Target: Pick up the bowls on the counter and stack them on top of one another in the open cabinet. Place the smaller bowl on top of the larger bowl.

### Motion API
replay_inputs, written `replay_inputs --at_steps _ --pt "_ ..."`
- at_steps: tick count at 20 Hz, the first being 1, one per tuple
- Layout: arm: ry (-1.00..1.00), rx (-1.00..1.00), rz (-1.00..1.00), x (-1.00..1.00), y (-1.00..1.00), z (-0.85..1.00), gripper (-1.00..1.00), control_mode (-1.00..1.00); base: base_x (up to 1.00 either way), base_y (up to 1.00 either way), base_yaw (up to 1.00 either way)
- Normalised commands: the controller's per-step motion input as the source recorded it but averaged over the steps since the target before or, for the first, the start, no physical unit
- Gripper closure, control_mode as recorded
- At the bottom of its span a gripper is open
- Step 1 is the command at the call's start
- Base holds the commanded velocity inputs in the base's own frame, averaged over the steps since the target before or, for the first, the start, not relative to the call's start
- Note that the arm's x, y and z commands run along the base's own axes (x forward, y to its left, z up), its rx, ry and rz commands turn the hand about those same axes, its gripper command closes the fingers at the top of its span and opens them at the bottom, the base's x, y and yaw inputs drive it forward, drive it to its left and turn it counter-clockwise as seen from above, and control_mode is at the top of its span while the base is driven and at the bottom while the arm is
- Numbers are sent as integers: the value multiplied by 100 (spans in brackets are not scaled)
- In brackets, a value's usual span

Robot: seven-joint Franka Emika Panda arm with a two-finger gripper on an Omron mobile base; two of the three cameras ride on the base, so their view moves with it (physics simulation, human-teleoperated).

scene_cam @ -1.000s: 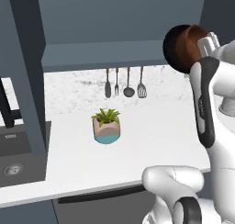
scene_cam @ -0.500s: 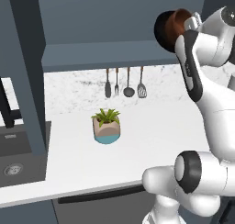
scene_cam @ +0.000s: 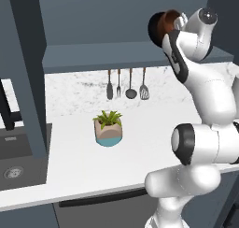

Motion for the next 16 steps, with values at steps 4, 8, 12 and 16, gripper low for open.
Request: replay_inputs --at_steps 4,8,12,16 --pt "-6 0 0 77 0 -67 -100 -100 0 0 0" --pt "-7 1 0 -3 -3 -11 -100 -100 0 0 0" --pt "-32 1 0 -100 -5 1 -100 -100 0 0 0" --pt "-32 0 0 -100 0 -54 -100 -100 0 0 0"
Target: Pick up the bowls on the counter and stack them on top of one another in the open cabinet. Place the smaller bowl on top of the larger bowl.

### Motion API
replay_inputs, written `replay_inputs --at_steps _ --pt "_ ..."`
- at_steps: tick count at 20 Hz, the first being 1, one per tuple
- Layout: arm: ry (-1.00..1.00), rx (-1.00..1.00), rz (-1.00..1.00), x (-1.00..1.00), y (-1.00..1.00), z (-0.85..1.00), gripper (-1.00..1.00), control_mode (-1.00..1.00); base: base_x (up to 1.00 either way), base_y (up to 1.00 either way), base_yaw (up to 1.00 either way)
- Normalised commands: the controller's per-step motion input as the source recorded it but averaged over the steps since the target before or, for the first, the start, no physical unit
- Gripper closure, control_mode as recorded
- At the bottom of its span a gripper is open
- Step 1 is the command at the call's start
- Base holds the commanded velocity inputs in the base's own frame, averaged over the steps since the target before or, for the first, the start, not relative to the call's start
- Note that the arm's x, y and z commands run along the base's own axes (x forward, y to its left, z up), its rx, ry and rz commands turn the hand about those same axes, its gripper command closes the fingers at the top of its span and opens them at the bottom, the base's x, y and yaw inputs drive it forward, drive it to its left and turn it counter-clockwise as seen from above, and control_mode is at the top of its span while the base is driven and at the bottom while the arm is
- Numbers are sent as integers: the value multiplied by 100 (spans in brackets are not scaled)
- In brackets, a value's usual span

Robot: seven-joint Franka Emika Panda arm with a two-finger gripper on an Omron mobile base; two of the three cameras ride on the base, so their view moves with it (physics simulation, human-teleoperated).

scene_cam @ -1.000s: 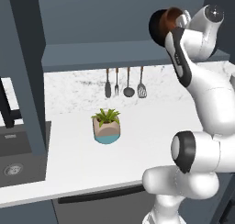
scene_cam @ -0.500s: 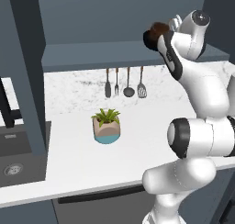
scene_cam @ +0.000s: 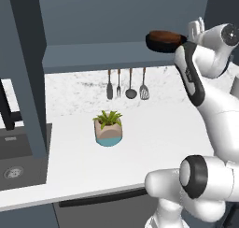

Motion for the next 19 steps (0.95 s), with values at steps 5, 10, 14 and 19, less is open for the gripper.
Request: replay_inputs --at_steps 5,10,14,19 --pt "-6 -6 0 -100 9 -100 -100 -100 0 0 0" --pt "1 -29 0 -100 57 -100 -100 -100 0 0 0" --pt "7 -24 3 -100 71 -100 -100 -100 0 0 0" --pt "19 -3 5 -73 41 -63 -100 -100 0 0 0"
